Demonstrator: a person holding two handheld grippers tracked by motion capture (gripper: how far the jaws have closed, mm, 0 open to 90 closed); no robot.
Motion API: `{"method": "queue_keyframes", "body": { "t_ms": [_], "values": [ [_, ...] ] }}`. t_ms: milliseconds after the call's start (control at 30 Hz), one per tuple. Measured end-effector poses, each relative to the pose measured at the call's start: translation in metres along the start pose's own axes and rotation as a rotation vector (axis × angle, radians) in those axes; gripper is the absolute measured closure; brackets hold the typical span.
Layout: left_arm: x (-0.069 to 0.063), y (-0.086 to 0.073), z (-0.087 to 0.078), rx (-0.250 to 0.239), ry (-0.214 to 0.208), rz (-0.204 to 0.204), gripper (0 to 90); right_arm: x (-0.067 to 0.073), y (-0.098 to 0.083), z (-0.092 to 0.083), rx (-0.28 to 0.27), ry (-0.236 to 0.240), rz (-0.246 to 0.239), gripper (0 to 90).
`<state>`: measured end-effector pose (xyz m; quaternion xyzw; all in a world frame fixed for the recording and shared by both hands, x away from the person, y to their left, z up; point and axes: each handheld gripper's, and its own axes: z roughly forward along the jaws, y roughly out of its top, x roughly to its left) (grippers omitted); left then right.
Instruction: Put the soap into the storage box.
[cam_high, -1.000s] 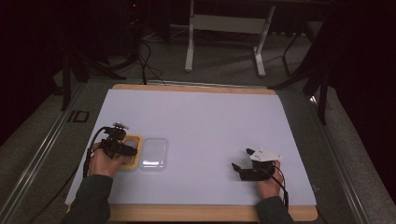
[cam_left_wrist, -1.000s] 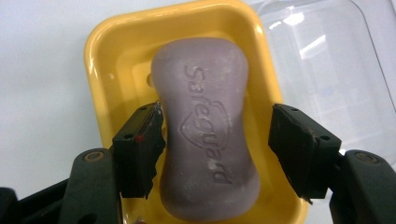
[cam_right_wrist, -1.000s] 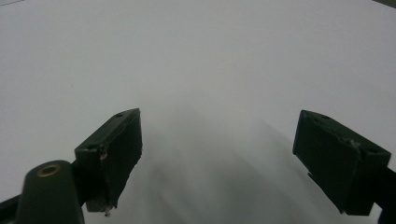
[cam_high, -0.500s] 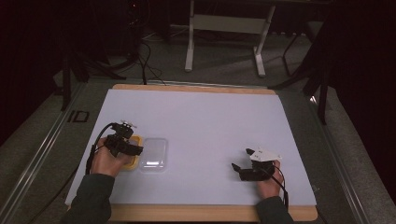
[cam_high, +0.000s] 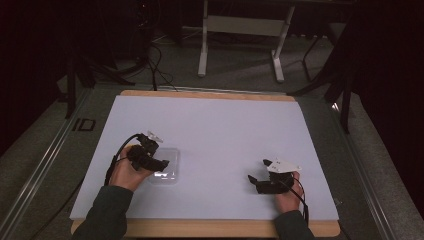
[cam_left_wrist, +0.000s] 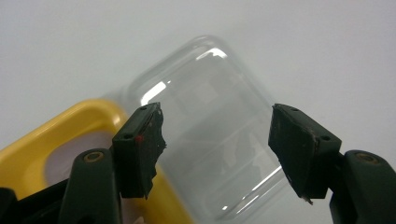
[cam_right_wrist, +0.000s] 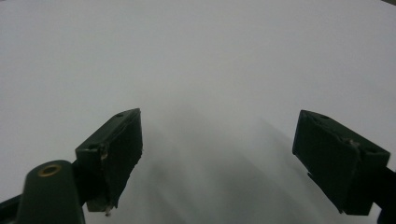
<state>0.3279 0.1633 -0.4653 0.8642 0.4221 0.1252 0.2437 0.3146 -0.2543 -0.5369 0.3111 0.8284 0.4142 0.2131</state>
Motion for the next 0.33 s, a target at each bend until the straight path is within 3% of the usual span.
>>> {"method": "queue_keyframes", "body": {
  "t_ms": [233,333],
  "values": [
    [-0.021,0.0,0.012,-0.039,-0.056,0.084,34.6,0.0,0.0,0.0,0.002,0.0,-0.001,15.6],
    [-0.032,-0.003,0.017,-0.063,-0.08,0.089,34.0,0.0,0.0,0.0,0.002,0.002,-0.001,15.6]
  ]
}}
